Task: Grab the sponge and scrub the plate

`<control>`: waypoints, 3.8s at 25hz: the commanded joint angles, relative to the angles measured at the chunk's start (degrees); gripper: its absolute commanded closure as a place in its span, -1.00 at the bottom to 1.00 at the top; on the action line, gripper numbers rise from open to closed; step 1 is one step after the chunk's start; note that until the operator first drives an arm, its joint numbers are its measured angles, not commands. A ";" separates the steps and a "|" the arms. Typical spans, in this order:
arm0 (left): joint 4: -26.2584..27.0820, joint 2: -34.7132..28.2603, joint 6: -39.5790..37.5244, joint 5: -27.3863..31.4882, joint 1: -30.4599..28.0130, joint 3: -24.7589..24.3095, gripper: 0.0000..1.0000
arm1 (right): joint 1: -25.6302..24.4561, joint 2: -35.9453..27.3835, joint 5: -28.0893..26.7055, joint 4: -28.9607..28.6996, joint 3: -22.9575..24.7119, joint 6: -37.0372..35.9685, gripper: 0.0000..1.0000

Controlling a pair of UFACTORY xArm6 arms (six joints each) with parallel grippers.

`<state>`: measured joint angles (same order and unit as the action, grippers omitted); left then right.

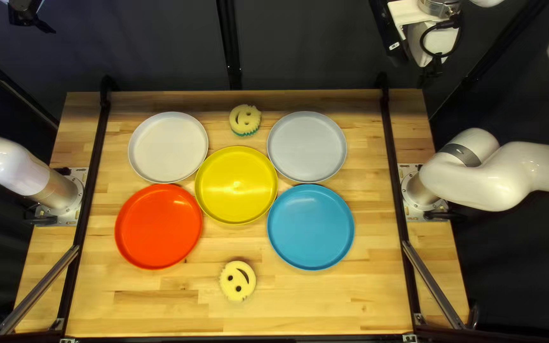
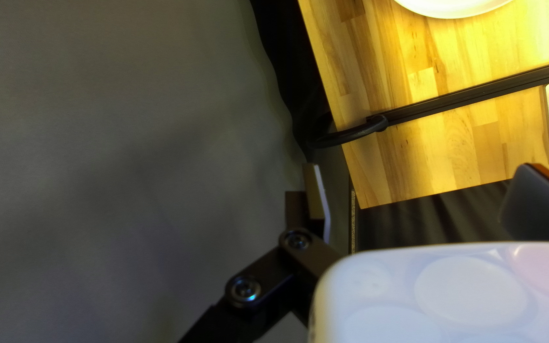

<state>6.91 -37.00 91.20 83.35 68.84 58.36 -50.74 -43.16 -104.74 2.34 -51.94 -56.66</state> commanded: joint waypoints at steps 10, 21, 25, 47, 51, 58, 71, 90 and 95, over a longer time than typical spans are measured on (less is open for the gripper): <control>0.00 0.00 0.00 0.00 0.00 0.00 -1.00 | 8.06 1.77 5.32 -1.61 0.94 9.68 -1.00; 0.00 0.00 0.00 0.00 0.00 0.00 -1.00 | 13.16 13.73 22.07 -2.99 -0.53 19.37 -1.00; 0.00 0.00 0.00 0.00 0.00 0.00 -1.00 | 16.92 19.35 27.96 -1.75 -1.94 22.98 -1.00; 0.00 0.00 0.00 0.00 0.00 0.00 -1.00 | 18.48 40.50 29.27 -2.66 -19.27 18.90 -1.00; 0.00 0.00 0.00 0.00 0.00 0.00 -1.00 | 17.73 47.31 30.65 -4.29 -25.13 15.83 -1.00; 0.00 0.00 0.00 0.00 0.00 0.00 -1.00 | 19.54 53.13 36.52 -6.08 -28.09 11.46 -1.00; 0.00 0.00 0.00 0.00 0.00 0.00 -1.00 | 24.11 61.86 41.37 -5.16 -33.13 11.63 -1.00; 0.00 0.00 0.00 0.00 0.00 0.00 -1.00 | 22.04 78.79 35.87 -7.13 -48.78 1.80 -1.00; 0.00 0.00 0.00 0.00 0.00 0.00 -1.00 | 21.31 81.73 35.53 -7.98 -50.92 -1.51 -1.00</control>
<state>6.91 -37.00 91.20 83.35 68.84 58.36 -29.18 37.79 -69.08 -5.32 -102.29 -57.08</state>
